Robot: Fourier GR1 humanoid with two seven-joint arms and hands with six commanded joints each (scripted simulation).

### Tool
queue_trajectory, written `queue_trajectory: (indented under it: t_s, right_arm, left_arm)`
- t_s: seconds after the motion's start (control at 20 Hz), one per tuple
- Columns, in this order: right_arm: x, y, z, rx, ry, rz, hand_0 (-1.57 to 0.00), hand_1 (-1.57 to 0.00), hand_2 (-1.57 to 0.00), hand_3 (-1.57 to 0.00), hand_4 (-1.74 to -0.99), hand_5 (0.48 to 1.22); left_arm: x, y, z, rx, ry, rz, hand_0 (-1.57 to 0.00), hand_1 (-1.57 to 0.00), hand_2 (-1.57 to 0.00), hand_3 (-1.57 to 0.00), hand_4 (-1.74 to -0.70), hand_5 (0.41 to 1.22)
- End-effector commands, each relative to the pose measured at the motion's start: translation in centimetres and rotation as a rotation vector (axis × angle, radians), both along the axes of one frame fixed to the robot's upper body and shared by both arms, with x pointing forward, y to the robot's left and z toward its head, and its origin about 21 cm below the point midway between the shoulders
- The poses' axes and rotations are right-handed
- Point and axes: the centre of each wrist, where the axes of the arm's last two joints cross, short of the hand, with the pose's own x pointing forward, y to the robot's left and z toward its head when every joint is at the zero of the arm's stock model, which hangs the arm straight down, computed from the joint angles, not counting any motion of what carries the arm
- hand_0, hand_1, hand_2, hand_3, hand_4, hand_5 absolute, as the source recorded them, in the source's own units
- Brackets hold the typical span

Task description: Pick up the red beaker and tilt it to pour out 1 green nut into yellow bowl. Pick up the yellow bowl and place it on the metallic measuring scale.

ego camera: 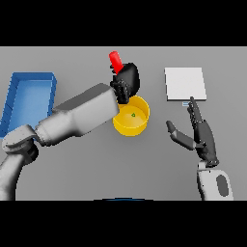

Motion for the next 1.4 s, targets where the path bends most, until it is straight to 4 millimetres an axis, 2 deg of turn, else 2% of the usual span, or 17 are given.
queue_trajectory:
  t_s: [0.0, 0.25, 0.3, 0.35, 0.4, 0.45, 0.55, 0.6, 0.65, 0.7, 0.8, 0.9, 0.95, 1.0, 1.05, 1.15, 1.35]
  right_arm:
    - [0.1, -0.2, 0.0, 0.003, -0.002, -0.004, 0.00, 0.00, 0.00, 0.00, -1.268, 0.589]
    - [-0.5, -0.3, -0.1, -0.013, 0.000, -0.012, 0.00, 0.00, 0.00, 0.00, -1.235, 0.584]
    - [-0.6, 0.1, -0.4, 0.003, -0.001, -0.002, 0.00, 0.00, 0.00, 0.00, -1.233, 0.585]
    - [0.0, 0.0, 0.0, -0.003, -0.005, -0.005, 0.00, 0.00, 0.00, 0.00, -1.226, 0.587]
    - [-0.3, -0.3, -0.2, -0.004, -0.015, -0.006, 0.00, 0.00, 0.00, 0.00, -1.222, 0.590]
    - [-0.2, -0.2, -0.1, 0.004, -0.024, 0.005, 0.00, 0.00, 0.00, 0.00, -1.219, 0.595]
    - [-0.1, 0.0, 0.1, 0.007, -0.031, 0.011, 0.00, 0.00, 0.00, 0.00, -1.222, 0.609]
    - [0.3, 0.0, 0.4, 0.016, -0.024, 0.013, 0.00, 0.00, 0.00, 0.00, -1.224, 0.615]
    - [0.1, -0.2, 0.3, 0.023, -0.030, 0.017, 0.00, 0.00, 0.00, 0.00, -1.231, 0.620]
    - [0.3, -0.3, 0.3, 0.013, -0.023, 0.017, 0.00, 0.00, 0.00, 0.00, -1.241, 0.626]
    - [0.1, 0.0, 0.2, 0.020, -0.032, 0.026, 0.00, 0.00, 0.00, 0.00, -1.256, 0.635]
    - [0.2, -0.1, 0.1, 0.014, -0.029, 0.031, 0.00, 0.00, 0.00, 0.00, -1.274, 0.642]
    - [0.5, -0.3, 0.5, 0.009, -0.034, 0.036, 0.00, 0.00, 0.00, 0.00, -1.281, 0.644]
    - [0.4, -0.5, 0.4, 0.000, -0.037, 0.030, 0.00, 0.00, 0.00, 0.00, -1.292, 0.645]
    - [0.6, -0.5, 0.4, -0.006, -0.038, 0.045, 0.00, 0.00, 0.00, 0.00, -1.299, 0.649]
    - [0.6, -0.3, 0.6, -0.007, -0.065, 0.064, 0.00, 0.00, 0.00, 0.00, -1.313, 0.652]
    - [0.6, 0.2, 0.4, -0.032, -0.079, 0.072, 0.00, 0.00, 0.00, 0.00, -1.301, 0.652]
  left_arm:
    - [0.2, 0.0, 0.3, 0.014, 0.001, -0.006, -1.57, -1.57, -1.57, -1.57, -1.74, 1.221]
    - [0.5, -0.5, 1.6, 0.031, -0.048, -0.034, -1.57, -1.57, -1.57, -1.57, -1.74, 1.221]
    - [0.9, -0.4, 2.3, 0.027, -0.064, -0.030, -1.57, -1.57, -1.57, -1.57, -1.74, 1.221]
    - [1.2, -0.1, 3.1, 0.024, -0.083, -0.024, -1.57, -1.57, -1.57, -1.57, -1.74, 1.189]
    - [1.7, 0.0, 4.3, -0.010, -0.102, -0.015, -1.57, -1.57, -1.57, -1.57, -1.74, 1.159]
    - [2.0, -0.2, 5.3, -0.020, -0.135, -0.019, -1.57, -1.57, -1.57, -1.57, -1.74, 1.171]
    - [2.8, 0.5, 7.8, -0.082, -0.188, -0.038, -1.57, -1.27, -1.25, -1.57, -1.64, 1.189]
    - [3.2, 0.3, 10.3, -0.111, -0.244, -0.021, -1.57, -1.33, -1.32, -1.36, -1.66, 1.196]
    - [3.5, 0.9, 11.8, -0.136, -0.266, -0.018, -1.57, -1.38, -1.37, -1.21, -1.68, 1.201]
    - [4.0, 1.2, 13.8, -0.166, -0.285, -0.026, -1.57, -1.42, -1.41, -1.28, -1.63, 1.205]
    - [4.8, 2.6, 18.4, -0.251, -0.355, 0.079, -1.57, -1.47, -1.47, -1.39, -1.57, 1.211]
    - [5.8, 4.1, 20.6, -0.354, -0.368, 0.162, -1.57, -1.51, -1.50, -1.45, -1.54, 1.214]
    - [6.4, 6.0, 22.2, -0.454, -0.350, 0.241, -1.57, -1.52, -1.52, -1.48, -1.58, 1.216]
    - [7.3, 9.5, 23.7, -0.600, -0.345, 0.371, -1.57, -1.53, -1.53, -1.45, -1.61, 1.217]
    - [7.8, 11.8, 24.1, -0.715, -0.322, 0.450, -1.57, -1.54, -1.54, -1.44, -1.64, 1.218]
    - [8.6, 16.6, 24.0, -0.928, -0.283, 0.590, -1.57, -1.55, -1.55, -1.44, -1.67, 1.219]
    - [9.0, 22.5, 22.1, -1.202, -0.295, 0.721, -1.57, -1.56, -1.56, -1.40, -1.71, 1.220]
